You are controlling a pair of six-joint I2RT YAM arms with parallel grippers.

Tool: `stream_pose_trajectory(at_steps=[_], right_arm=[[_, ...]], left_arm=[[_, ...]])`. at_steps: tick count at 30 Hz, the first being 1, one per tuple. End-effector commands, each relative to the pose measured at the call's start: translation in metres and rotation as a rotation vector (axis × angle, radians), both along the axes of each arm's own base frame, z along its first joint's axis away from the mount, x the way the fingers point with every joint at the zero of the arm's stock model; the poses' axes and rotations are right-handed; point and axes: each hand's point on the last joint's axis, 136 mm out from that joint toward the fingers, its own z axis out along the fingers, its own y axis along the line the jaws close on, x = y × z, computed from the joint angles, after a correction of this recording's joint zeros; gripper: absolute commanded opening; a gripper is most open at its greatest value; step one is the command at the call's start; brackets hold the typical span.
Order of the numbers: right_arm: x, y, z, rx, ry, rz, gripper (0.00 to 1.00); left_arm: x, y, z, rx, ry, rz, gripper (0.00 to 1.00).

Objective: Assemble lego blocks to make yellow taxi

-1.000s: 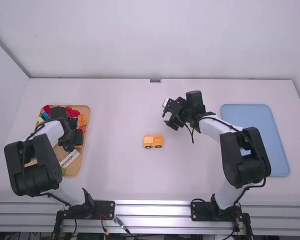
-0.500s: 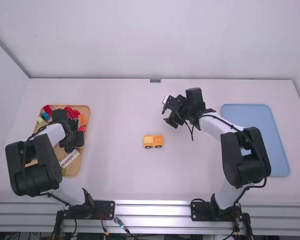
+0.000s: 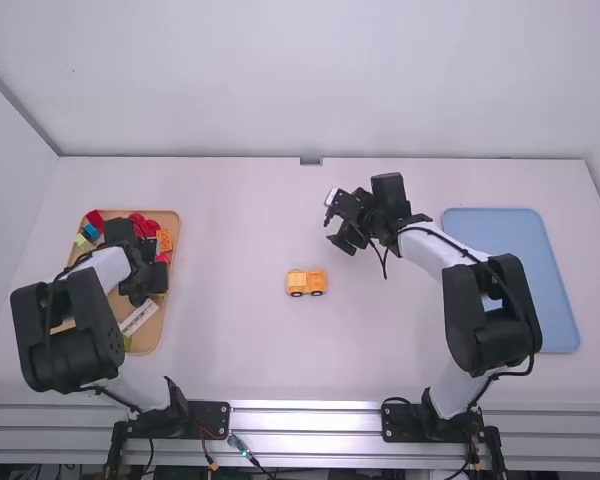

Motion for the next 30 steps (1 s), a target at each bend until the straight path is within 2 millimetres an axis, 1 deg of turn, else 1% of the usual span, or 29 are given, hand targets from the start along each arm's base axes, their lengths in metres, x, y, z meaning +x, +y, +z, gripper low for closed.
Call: stream_pose_trajectory(at_steps=[1, 7, 11, 17, 19, 21, 24, 30], right_arm=[[0.006, 0.002, 0.015, 0.017, -0.027, 0.002, 0.99], [0.005, 0.002, 0.014, 0.015, -0.022, 0.002, 0.99], [0.003, 0.002, 0.013, 0.013, -0.013, 0.002, 0.99], [0.003, 0.002, 0.012, 0.013, -0.010, 0.002, 0.99], [0.002, 0.001, 0.012, 0.011, -0.008, 0.002, 0.99], [0.002, 0.001, 0.012, 0.011, -0.006, 0.002, 0.99], [0.002, 0.001, 0.011, 0.011, -0.005, 0.002, 0.99], [0.002, 0.001, 0.011, 0.011, -0.005, 0.002, 0.99]], left_arm=[[-0.007, -0.006, -0.006, -0.019, 0.023, -0.002, 0.38], [-0.007, -0.003, -0.011, -0.013, 0.004, 0.017, 0.36], [-0.007, -0.004, -0.012, -0.011, -0.001, 0.011, 0.28], [-0.007, -0.007, -0.012, -0.022, 0.002, 0.006, 0.26], [-0.007, -0.008, -0.013, -0.031, -0.001, 0.004, 0.27], [-0.007, -0.009, -0.014, -0.034, -0.007, 0.003, 0.31], [-0.011, -0.010, -0.018, -0.033, -0.003, 0.003, 0.35], [-0.013, -0.011, -0.019, -0.041, 0.004, 0.022, 0.33]])
